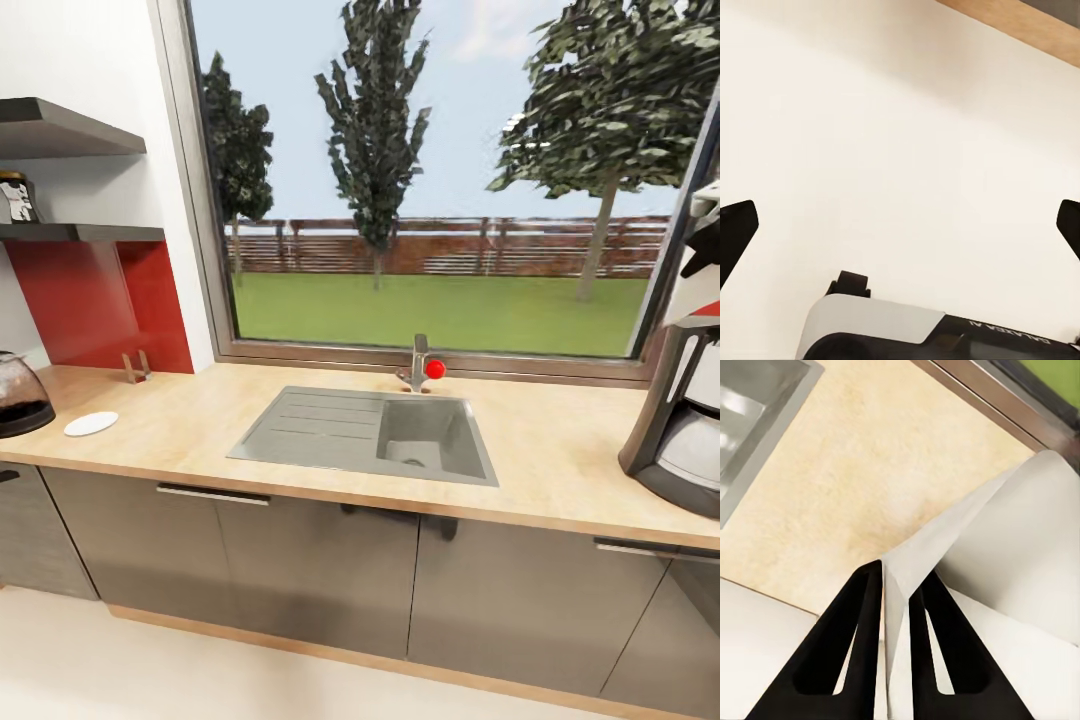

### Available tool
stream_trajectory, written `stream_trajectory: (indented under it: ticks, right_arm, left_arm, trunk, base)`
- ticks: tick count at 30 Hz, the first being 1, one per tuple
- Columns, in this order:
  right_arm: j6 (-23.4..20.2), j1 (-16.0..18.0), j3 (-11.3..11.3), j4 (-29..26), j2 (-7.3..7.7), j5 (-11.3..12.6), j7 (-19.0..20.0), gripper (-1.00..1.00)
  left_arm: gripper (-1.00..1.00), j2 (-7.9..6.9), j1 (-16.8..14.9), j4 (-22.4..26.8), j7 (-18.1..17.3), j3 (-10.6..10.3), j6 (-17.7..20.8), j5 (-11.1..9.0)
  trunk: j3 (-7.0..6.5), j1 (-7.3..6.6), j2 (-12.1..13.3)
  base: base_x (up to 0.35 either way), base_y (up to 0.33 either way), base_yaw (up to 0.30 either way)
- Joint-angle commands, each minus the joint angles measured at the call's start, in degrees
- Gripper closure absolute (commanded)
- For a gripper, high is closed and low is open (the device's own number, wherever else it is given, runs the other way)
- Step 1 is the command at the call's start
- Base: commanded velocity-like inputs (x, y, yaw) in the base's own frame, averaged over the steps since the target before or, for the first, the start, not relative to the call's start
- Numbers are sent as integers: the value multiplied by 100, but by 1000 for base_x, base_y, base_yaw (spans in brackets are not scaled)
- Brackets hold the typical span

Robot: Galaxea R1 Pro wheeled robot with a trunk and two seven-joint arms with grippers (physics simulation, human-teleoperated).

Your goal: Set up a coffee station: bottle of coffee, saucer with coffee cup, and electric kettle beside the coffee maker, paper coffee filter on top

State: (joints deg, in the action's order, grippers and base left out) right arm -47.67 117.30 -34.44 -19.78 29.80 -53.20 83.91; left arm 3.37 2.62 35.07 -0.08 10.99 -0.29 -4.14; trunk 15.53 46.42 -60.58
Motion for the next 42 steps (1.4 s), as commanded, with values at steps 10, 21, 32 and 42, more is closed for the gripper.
stream_trajectory:
  ticks: [10,21,32,42]
  right_arm:
    - [-67,4,5,-15,33,-112,90,100]
    - [-67,4,7,-17,35,-112,90,100]
    - [-67,4,16,-33,34,-112,90,100]
    - [-67,4,25,-42,18,-112,90,100]
  left_arm:
    - [-100,6,1,8,-1,5,-2,-43]
    - [-100,6,1,8,-1,0,-5,-43]
    - [-100,6,1,8,-1,-16,-3,-43]
    - [-100,6,1,17,-1,-10,1,-43]
  trunk:
    - [6,0,-4]
    - [-2,0,-4]
    - [-23,0,-4]
    - [-25,0,-4]
  base:
    - [0,-10,0]
    - [0,-123,-101]
    - [0,-231,-199]
    - [0,-195,-16]
